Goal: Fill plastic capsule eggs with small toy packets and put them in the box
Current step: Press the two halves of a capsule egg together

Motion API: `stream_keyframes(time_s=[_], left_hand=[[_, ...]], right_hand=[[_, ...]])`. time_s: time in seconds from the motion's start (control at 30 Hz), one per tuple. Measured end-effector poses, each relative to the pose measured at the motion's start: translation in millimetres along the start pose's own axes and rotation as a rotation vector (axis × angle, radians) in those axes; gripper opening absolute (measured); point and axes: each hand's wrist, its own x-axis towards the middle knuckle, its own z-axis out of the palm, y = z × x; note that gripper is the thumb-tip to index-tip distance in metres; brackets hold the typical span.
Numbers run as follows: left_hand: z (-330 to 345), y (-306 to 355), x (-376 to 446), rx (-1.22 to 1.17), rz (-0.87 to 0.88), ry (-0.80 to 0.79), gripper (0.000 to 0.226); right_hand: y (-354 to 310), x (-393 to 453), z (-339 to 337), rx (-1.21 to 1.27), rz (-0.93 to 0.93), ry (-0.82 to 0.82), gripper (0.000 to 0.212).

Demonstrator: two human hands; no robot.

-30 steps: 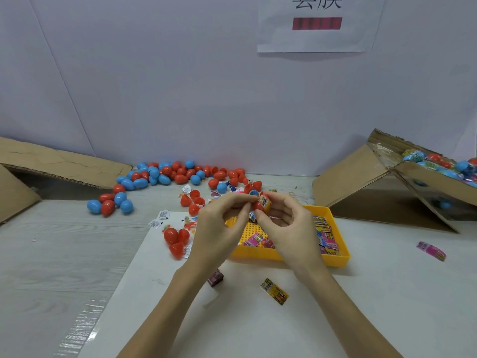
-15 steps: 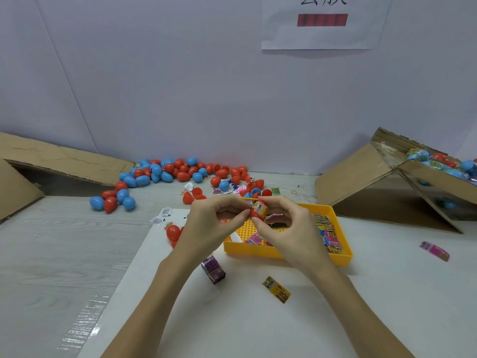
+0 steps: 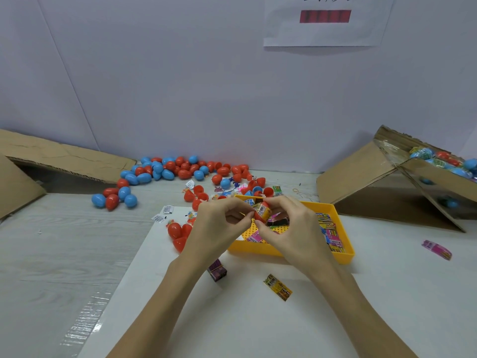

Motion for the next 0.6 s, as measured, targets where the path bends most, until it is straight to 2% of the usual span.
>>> stream_keyframes(time_s=[0.17, 0.6], left_hand=[[1.2, 1.1, 0.2, 0.077, 0.079, -0.014, 0.011], [0.3, -1.8, 1.0, 0.087, 0.092, 0.06, 0.013]], right_hand=[[1.8, -0.1, -1.2, -0.006, -0.027, -0.02, 0.041], [-4.6, 0.1, -1.7, -0.017, -0.015, -0.007, 0.035]])
